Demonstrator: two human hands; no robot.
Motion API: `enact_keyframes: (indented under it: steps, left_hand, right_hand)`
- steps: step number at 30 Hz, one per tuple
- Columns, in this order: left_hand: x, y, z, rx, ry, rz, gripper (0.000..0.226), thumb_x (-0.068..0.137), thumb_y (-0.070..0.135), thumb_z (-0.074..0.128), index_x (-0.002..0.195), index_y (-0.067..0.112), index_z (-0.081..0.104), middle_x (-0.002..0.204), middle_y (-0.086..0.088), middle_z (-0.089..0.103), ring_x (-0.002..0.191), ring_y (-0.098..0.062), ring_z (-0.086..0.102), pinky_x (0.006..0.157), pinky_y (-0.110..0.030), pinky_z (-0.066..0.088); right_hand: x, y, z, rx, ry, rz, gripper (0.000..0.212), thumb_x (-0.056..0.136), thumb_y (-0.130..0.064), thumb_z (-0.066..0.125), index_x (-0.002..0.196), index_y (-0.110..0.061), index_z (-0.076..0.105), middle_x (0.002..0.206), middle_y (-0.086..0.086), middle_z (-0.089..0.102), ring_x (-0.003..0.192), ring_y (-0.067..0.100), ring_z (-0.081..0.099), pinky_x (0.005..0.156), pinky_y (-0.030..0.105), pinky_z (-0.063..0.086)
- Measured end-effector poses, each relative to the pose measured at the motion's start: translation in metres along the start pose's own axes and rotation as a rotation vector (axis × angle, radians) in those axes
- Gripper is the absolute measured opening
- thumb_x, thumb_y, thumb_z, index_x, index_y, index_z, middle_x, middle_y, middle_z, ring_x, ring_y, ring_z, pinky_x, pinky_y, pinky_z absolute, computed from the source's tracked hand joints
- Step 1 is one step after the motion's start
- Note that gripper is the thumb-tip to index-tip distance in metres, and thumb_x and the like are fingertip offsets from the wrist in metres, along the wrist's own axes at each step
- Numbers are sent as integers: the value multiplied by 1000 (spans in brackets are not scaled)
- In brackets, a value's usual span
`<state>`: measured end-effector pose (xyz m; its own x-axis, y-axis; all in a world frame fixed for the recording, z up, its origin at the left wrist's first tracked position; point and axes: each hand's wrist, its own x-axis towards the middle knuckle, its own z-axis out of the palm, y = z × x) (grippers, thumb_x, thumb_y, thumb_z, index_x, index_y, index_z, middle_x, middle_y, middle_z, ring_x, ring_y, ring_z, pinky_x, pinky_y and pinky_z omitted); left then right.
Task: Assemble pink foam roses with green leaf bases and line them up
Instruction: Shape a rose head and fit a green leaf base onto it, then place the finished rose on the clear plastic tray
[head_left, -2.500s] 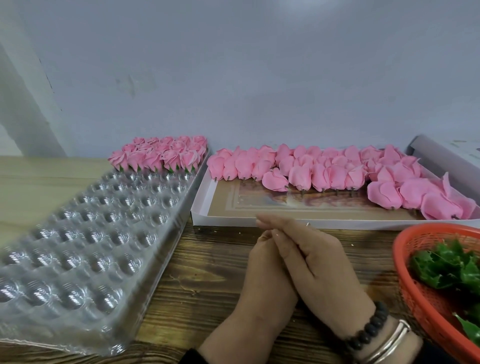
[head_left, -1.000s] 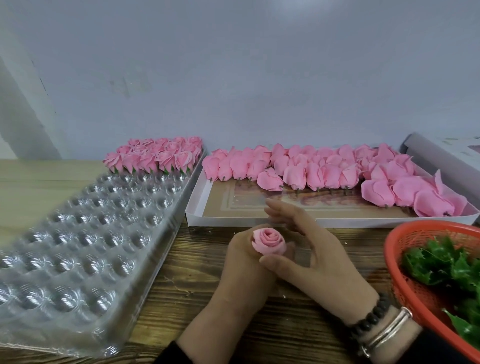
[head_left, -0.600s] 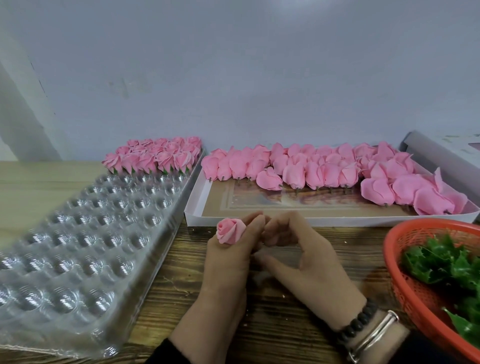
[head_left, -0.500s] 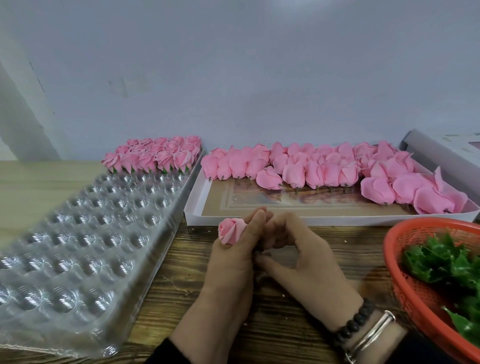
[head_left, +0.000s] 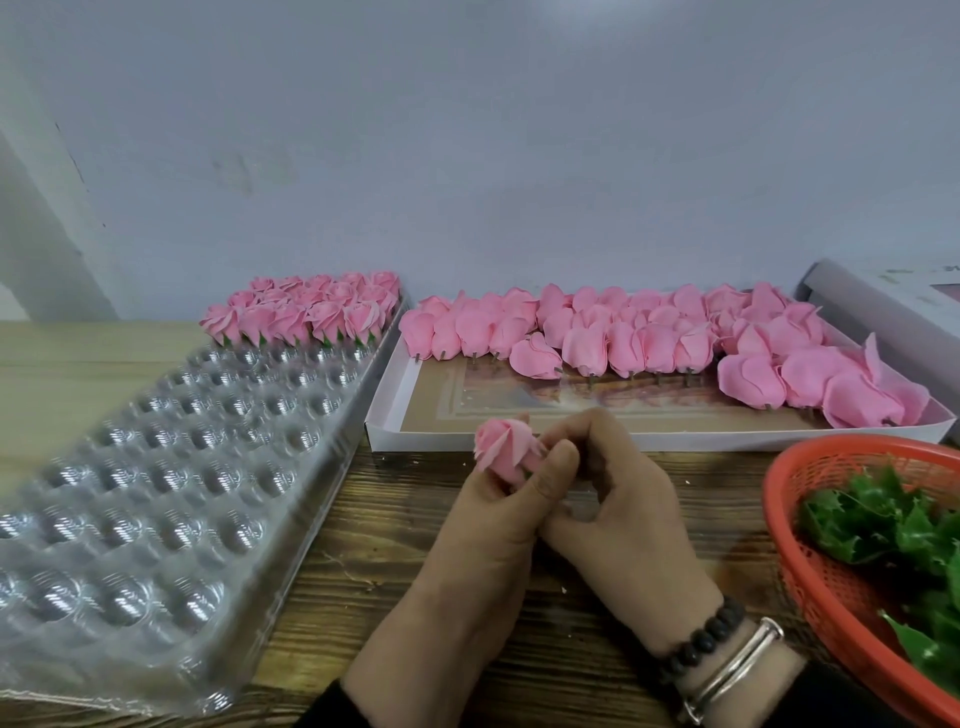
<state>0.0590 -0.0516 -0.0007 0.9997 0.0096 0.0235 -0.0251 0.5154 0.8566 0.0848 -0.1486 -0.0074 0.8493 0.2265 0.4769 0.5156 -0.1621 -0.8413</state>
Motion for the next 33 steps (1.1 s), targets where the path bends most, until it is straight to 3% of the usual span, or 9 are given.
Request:
enact_keyframes:
  steps: [2,5,10,12,18,23,27,30,33]
  left_hand:
    - [0,0,-1,88,25,12,58,71,19,73,120,-3,51,115,-28,61,104,-34,61,82,-38,52]
    - [3,2,-5,163,187,80,71,55,18,84,117,4,52,108,-26,63,93,-33,63,86,-45,48]
    - [5,4,-6,365,265,271,65,52,22,81,108,11,50,92,-16,63,76,-13,64,69,-20,52]
    - [4,3,-7,412,272,296,63,50,25,76,107,16,50,88,-12,62,72,-9,62,66,-18,50]
    - [4,4,-11,569,211,350,36,70,0,75,93,18,54,79,-10,62,67,-8,59,62,-19,50]
    - [4,7,-12,631,189,368,33,73,-2,73,91,16,53,81,-16,62,69,-12,58,62,-20,49]
    - [4,9,-11,636,230,391,36,70,8,76,93,17,51,76,-7,59,65,-7,55,61,-18,47]
    - [5,17,-13,602,276,401,40,71,5,77,98,14,49,81,-14,60,70,-15,58,67,-28,50]
    - [10,35,-20,613,360,440,40,71,2,76,98,13,49,88,-20,60,75,-23,58,71,-34,50]
  right_hand:
    - [2,2,-2,54,34,37,41,60,-9,77,84,-34,55,79,-4,63,70,10,60,61,17,49]
    - [5,7,-3,50,86,62,36,64,-13,77,83,-32,53,75,-5,62,69,10,59,68,27,51]
    - [5,7,-3,-7,71,49,24,63,-16,71,77,-25,53,71,-5,62,68,8,59,66,19,48]
    - [4,6,-3,-35,51,35,26,64,-11,71,76,-25,52,72,-5,63,69,7,59,65,17,47]
    - [3,5,-4,-50,2,43,34,65,-3,74,76,-28,53,74,-6,63,72,6,59,68,20,48]
    - [2,6,-4,-46,-9,32,35,66,-10,73,75,-37,54,80,-12,64,74,4,61,70,20,49]
    - [2,8,-4,-53,-24,19,37,68,-10,74,81,-38,55,81,-14,65,79,4,62,75,22,50]
    - [1,8,-3,-55,-29,17,37,69,-25,72,95,-42,52,89,-14,62,87,3,60,77,16,47]
    - [1,11,-6,-89,-14,19,38,74,-27,70,102,-40,48,96,-13,60,89,3,58,81,16,47]
